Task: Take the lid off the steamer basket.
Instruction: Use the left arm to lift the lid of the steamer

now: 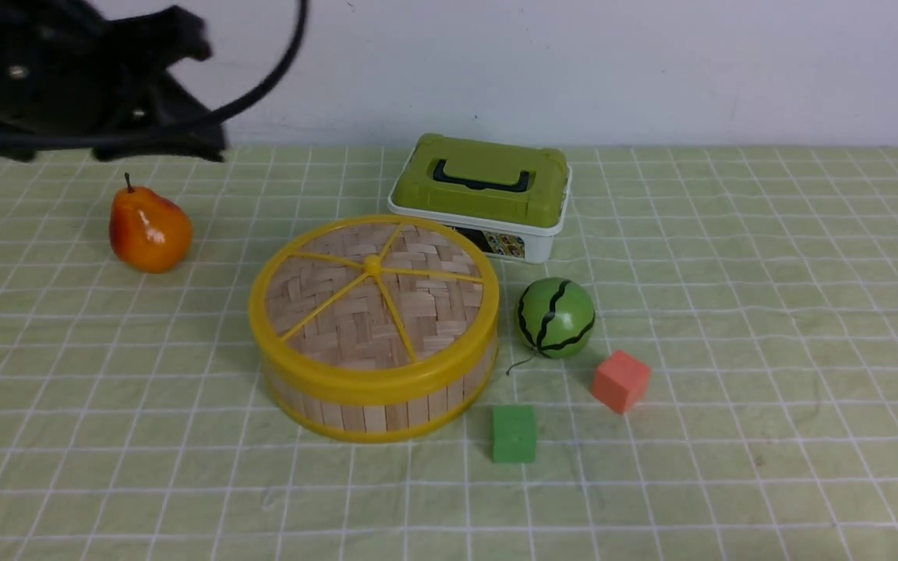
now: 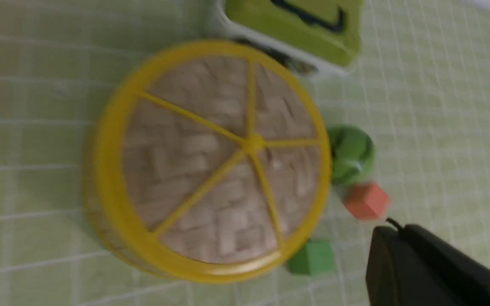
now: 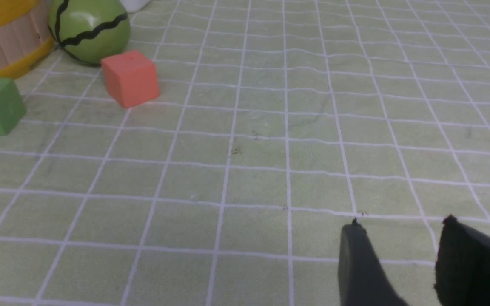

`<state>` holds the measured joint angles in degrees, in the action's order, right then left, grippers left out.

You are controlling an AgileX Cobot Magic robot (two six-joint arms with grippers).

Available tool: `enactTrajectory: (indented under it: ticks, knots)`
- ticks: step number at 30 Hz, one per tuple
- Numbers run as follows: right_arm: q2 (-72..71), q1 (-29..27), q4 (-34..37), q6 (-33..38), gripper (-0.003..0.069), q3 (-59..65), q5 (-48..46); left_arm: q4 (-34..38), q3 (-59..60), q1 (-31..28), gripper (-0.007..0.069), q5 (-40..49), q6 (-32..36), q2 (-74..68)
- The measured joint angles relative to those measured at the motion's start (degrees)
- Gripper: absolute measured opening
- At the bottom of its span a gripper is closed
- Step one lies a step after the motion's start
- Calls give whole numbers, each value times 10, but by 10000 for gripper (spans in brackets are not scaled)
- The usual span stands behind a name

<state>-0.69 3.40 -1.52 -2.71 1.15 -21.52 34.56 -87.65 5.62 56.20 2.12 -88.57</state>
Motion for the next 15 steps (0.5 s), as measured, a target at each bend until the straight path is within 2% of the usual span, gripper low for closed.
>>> enactTrajectory:
  ticks: [2,5,6,10,12,15]
  knots:
    - [0,0,0,0,241,0,0,22,-74,18,-13,64,21,-68]
    - [0,0,0,0,241,0,0,-22,-182,61,-13,122,4,-148]
    - [0,0,0,0,241,0,0,-98,-245,95,-13,137,-28,-187]
    - [0,0,0,0,241,0,0,-312,-335,169,-13,147,-126,-253]
    - [0,0,0,0,241,0,0,-362,-348,191,-13,149,-146,-274]
    - [0,0,0,0,241,0,0,-378,-351,208,11,150,-160,-305]
